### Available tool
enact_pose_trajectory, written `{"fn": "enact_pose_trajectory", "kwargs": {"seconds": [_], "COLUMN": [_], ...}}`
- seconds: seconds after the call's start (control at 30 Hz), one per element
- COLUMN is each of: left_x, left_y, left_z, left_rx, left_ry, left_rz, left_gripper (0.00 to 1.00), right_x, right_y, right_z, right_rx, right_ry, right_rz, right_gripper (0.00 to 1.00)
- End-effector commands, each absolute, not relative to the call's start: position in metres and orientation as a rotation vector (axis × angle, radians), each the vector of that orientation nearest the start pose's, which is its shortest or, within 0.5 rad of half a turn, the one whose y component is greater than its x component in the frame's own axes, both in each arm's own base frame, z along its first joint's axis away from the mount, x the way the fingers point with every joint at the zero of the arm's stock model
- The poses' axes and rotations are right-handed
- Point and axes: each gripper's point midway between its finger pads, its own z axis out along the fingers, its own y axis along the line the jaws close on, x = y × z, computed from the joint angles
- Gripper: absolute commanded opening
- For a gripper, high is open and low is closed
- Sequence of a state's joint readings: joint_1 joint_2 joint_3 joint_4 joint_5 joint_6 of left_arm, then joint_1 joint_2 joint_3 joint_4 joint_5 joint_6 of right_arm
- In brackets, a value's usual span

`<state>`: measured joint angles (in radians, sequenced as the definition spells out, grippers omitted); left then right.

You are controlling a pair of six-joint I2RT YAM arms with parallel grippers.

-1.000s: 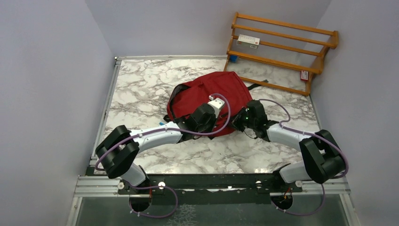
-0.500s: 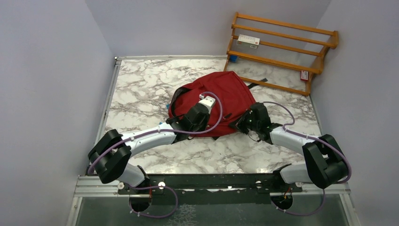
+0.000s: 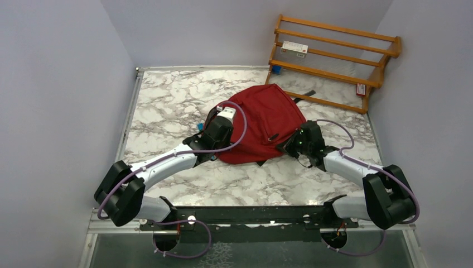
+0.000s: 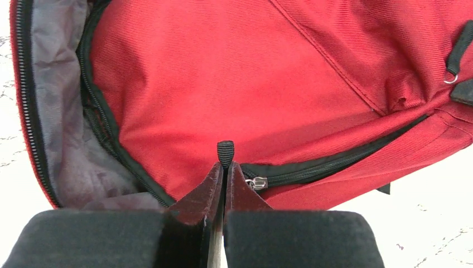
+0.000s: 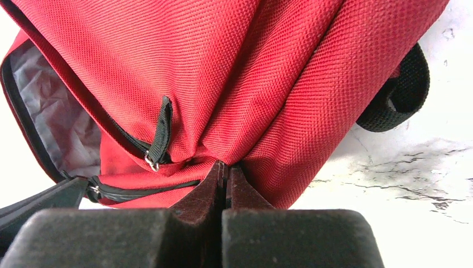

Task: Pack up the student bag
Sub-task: Zip the student bag at the center of the board.

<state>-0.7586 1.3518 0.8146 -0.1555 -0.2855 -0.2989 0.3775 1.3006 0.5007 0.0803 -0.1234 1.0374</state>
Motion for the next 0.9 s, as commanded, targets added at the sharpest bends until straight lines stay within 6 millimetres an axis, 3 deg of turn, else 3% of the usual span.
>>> {"fn": "enact_pose_trajectory", "kwargs": {"seconds": [0.0, 0.17, 0.3, 0.5, 0.63, 0.73, 0.87], "left_x": [0.299, 0.299, 0.297, 0.295, 0.294, 0.287, 0.276], "left_y": [-0.2, -0.211, -0.232, -0.244, -0.248, -0.259, -0.273], "left_z": [0.119, 0.135, 0.164, 0.179, 0.188, 0.2, 0.222], "left_rx": [0.315, 0.389, 0.465, 0.489, 0.476, 0.501, 0.556], "left_ry": [2.2, 2.155, 2.06, 2.017, 1.99, 1.939, 1.833], "left_rz": [-0.16, -0.24, -0.381, -0.46, -0.501, -0.591, -0.717], "left_gripper": [0.0, 0.0, 0.0, 0.0, 0.0, 0.0, 0.0], "right_x": [0.288, 0.292, 0.297, 0.295, 0.292, 0.29, 0.285], "right_y": [0.146, 0.149, 0.168, 0.184, 0.192, 0.204, 0.229], "right_z": [0.046, 0.061, 0.104, 0.171, 0.205, 0.221, 0.226], "right_rx": [0.757, 0.655, 0.344, -0.07, -0.232, -0.334, -0.512], "right_ry": [2.326, 2.296, 2.186, 1.973, 1.845, 1.79, 1.747], "right_rz": [0.659, 0.686, 0.805, 0.854, 0.872, 0.925, 1.055], "right_gripper": [0.0, 0.01, 0.01, 0.28, 0.37, 0.38, 0.42]}}
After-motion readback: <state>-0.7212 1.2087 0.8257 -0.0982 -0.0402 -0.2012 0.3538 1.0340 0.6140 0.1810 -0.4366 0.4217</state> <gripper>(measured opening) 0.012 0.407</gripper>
